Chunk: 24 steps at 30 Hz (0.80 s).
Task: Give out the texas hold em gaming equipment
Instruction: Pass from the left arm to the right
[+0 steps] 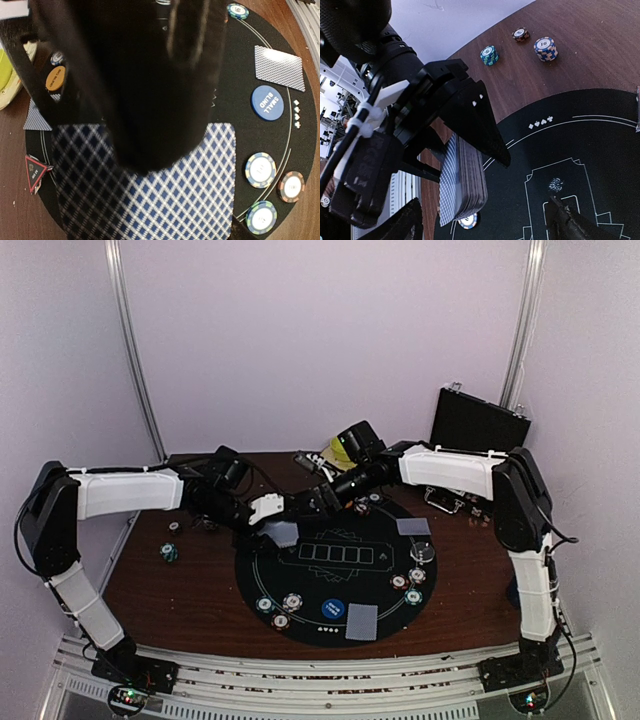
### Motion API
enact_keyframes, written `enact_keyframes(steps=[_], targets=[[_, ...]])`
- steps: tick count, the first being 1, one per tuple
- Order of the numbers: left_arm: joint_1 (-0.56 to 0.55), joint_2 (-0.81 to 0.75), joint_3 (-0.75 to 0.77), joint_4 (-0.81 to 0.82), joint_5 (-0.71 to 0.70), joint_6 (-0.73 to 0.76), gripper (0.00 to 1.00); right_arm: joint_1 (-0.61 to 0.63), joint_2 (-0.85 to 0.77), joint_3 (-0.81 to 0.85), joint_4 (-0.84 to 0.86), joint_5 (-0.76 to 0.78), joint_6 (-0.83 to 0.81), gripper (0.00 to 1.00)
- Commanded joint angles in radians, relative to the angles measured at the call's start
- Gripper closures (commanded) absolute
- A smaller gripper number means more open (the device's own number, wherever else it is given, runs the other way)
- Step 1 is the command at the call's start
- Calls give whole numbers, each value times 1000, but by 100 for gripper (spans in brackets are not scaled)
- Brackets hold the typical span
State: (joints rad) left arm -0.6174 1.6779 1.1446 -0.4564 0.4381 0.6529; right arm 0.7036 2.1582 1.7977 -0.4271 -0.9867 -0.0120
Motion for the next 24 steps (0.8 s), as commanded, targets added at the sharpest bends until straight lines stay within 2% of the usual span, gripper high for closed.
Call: enact_keyframes(steps=[1,7,13,24], targets=[[-10,4,6,54,35,-14,40,17,7,-7,6,-67,13,14],[-12,-6,-9,93,9,-40,40,44,39,-9,58,-78,95,17],[-16,-9,-31,150,-58,-72,40,54,87,-29,161,-134,239,25],[-27,5,-41,162,-71,-72,40,53,97,-85,360,-207,439,41]])
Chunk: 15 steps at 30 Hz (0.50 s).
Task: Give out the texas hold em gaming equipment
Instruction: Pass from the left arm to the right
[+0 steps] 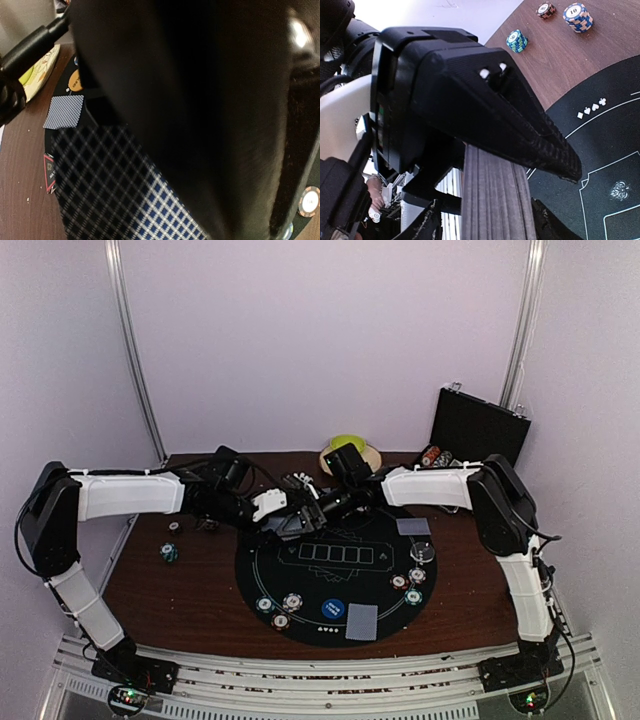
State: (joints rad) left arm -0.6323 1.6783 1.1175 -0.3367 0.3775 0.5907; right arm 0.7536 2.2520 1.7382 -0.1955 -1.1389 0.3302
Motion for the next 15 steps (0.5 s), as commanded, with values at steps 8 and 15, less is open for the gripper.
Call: enact_keyframes(steps=[8,15], targets=[[-18,8,-19,44,-7,-8,40,-11,4,-50,206,-28,174,49],[-18,8,-23,56,-14,-14,40,-22,20,-59,249,-40,223,80]])
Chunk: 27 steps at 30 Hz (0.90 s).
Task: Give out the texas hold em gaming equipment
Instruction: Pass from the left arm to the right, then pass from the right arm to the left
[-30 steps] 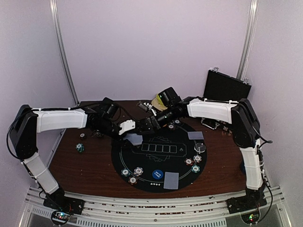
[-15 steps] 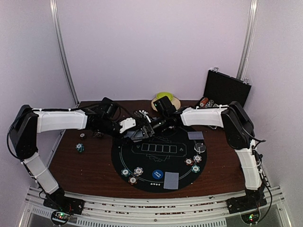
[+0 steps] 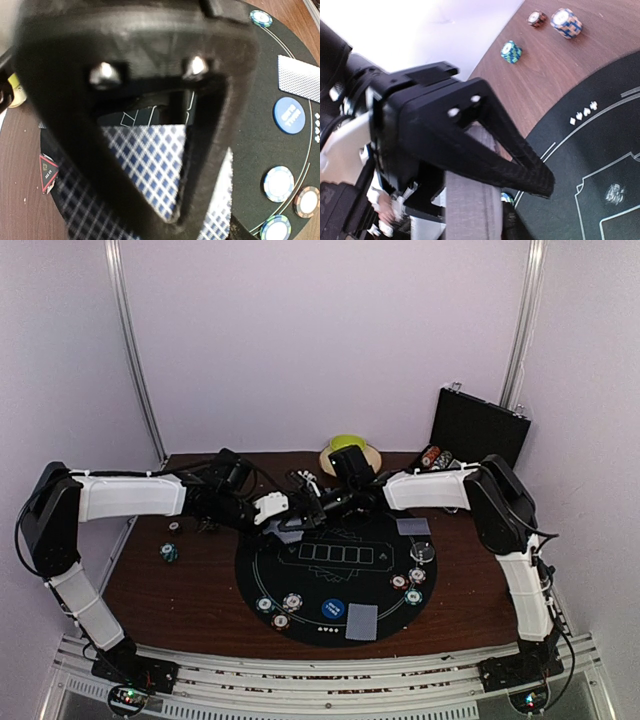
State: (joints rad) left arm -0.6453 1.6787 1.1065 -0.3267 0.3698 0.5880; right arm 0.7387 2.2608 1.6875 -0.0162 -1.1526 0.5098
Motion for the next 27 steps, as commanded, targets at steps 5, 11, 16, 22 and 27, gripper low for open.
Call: enact_keyframes(steps=[5,11,16,22,27], targets=[[-5,9,-20,55,-15,-13,36,-5,17,-9,111,-54,76,100],[-7,-3,-43,75,-48,-8,2,-7,3,-69,295,-75,244,100],[-8,-28,-63,101,-82,-2,2,-11,6,-131,495,-86,397,100],[-33,-20,-72,117,-132,11,7,-10,20,-127,482,-69,398,100],[-58,-19,-73,132,-161,12,7,-9,39,-97,352,-43,302,100]])
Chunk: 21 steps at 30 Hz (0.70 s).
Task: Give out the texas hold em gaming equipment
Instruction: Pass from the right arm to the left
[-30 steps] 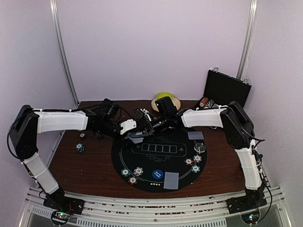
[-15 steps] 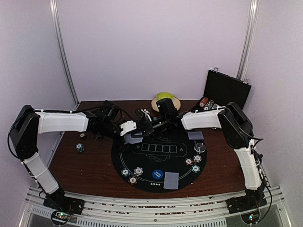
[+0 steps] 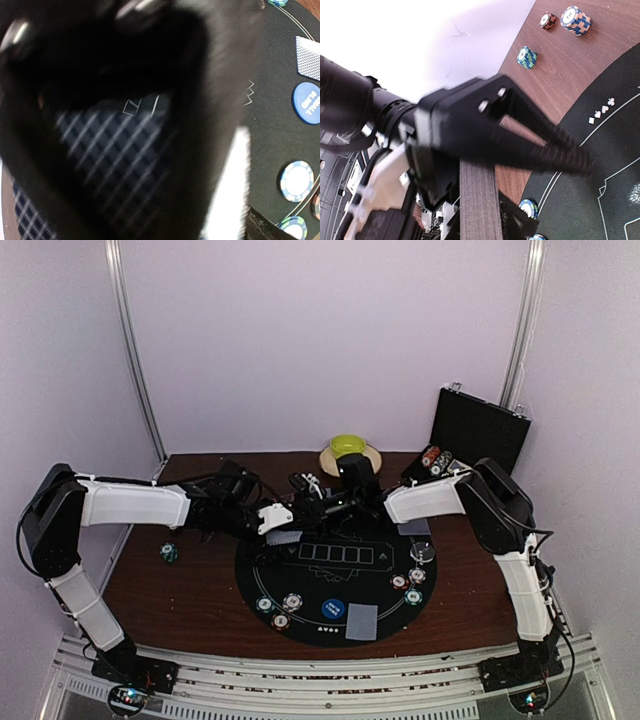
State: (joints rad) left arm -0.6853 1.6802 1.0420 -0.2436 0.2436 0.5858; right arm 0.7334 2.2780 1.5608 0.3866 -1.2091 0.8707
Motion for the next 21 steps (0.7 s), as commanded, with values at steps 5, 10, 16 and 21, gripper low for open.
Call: enact_keyframes(steps=[5,10,16,21], targets=[[-18,-25,-17,59,-43,18,10,-3,45,45,-117,23,-100,100],[-17,-20,-17,49,-35,30,16,-2,68,53,-124,23,-102,100],[-18,-17,-23,49,-33,36,8,1,64,38,-46,-12,-38,100],[-18,-24,-32,61,-19,30,2,1,48,31,-13,-25,-16,100]])
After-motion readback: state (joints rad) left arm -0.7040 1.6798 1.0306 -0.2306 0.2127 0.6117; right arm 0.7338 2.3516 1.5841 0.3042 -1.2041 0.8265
